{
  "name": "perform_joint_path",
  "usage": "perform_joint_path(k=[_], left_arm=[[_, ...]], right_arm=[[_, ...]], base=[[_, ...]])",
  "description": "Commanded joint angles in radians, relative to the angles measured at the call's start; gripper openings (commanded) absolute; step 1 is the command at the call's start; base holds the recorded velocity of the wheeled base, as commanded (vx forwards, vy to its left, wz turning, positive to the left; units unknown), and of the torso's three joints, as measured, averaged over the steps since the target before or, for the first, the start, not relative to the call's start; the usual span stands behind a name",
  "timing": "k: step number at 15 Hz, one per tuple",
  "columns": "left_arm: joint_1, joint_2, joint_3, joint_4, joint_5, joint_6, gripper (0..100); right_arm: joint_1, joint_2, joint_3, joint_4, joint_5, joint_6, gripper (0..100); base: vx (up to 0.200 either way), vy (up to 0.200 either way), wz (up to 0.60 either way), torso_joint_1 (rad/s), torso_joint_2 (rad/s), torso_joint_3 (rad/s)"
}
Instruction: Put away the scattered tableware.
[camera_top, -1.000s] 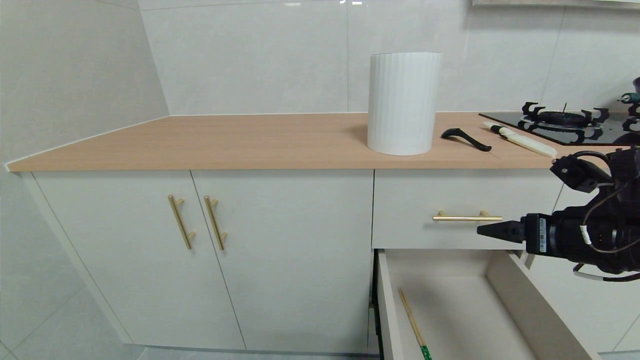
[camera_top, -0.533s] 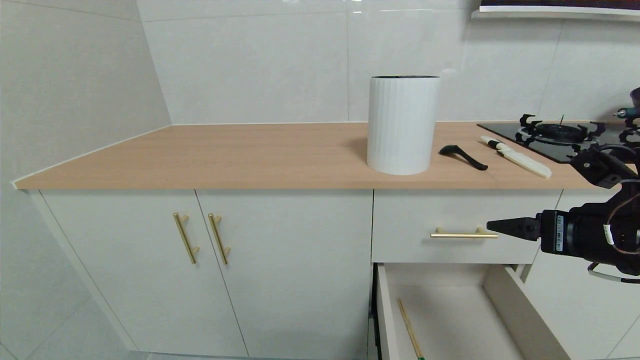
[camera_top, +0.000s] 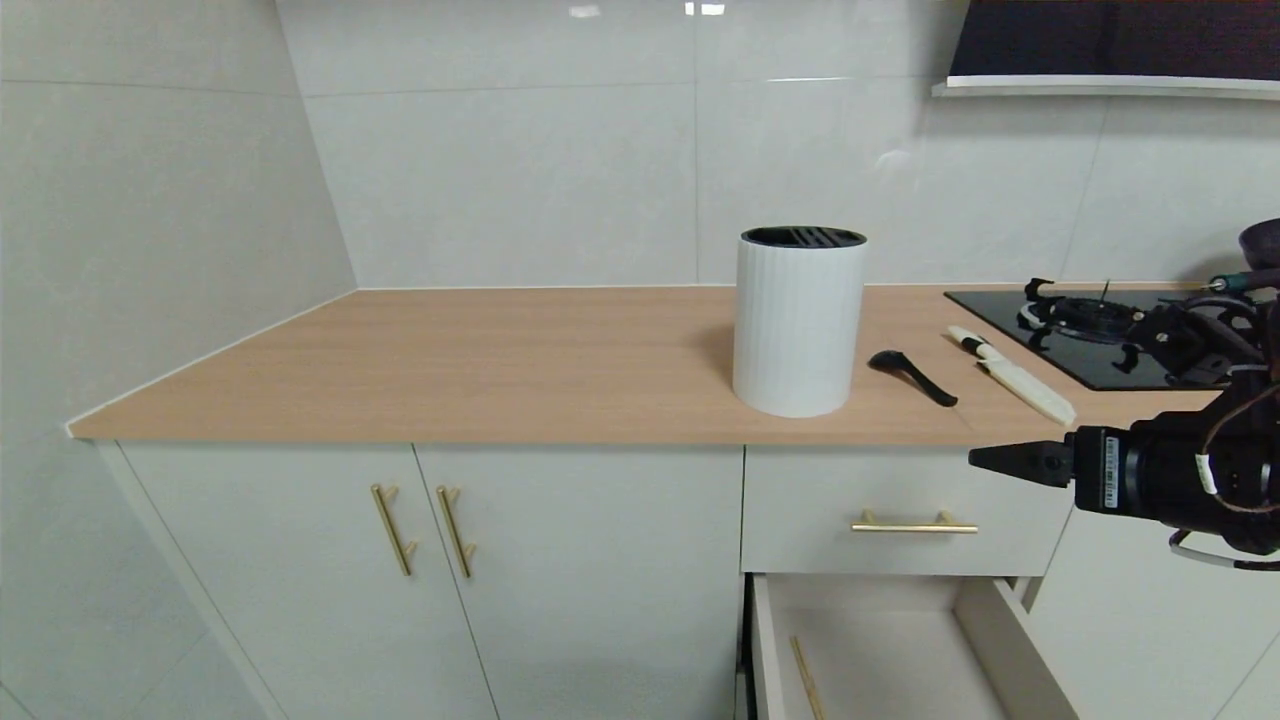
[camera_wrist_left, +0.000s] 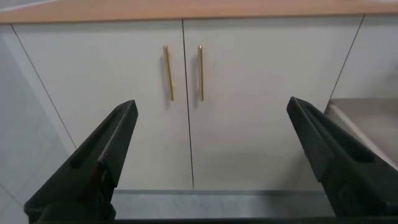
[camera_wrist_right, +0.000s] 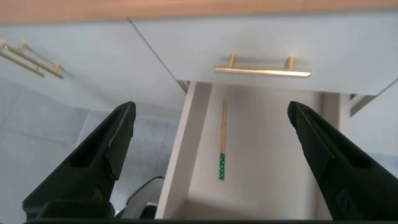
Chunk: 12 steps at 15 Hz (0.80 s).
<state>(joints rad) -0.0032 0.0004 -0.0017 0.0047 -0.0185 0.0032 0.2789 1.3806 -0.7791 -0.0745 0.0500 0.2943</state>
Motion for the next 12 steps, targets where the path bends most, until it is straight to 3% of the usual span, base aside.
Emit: perform_joint_path(k=[1, 5, 8, 10, 12], left_arm=[[0.0, 0.0, 0.0, 0.0, 0.0, 0.0, 100], [0.0, 0.0, 0.0, 0.0, 0.0, 0.0, 100], [0.0, 0.0, 0.0, 0.0, 0.0, 0.0, 100], [0.0, 0.0, 0.0, 0.0, 0.0, 0.0, 100], [0.0, 0.0, 0.0, 0.0, 0.0, 0.0, 100]], right_arm=[[0.0, 0.008, 0.0, -0.001, 0.001, 0.0, 100], [0.0, 0.014, 0.004, -0.001, 0.002, -0.006, 100], [-0.004, 0.063, 0.0, -0.027, 0.001, -0.049, 100], [-0.05, 0.164, -0.015, -0.156, 0.001, -0.095, 100], [-0.135, 0.37, -0.1, -0.38, 0.008, -0.184, 100]], base=[[0.0, 0.0, 0.0, 0.203, -0.48, -0.281], [0.0, 0.0, 0.0, 0.215, -0.49, -0.281], [0.0, 0.0, 0.0, 0.09, -0.2, -0.12], [0.0, 0.0, 0.0, 0.013, -0.03, -0.018], [0.0, 0.0, 0.0, 0.0, 0.0, 0.0]])
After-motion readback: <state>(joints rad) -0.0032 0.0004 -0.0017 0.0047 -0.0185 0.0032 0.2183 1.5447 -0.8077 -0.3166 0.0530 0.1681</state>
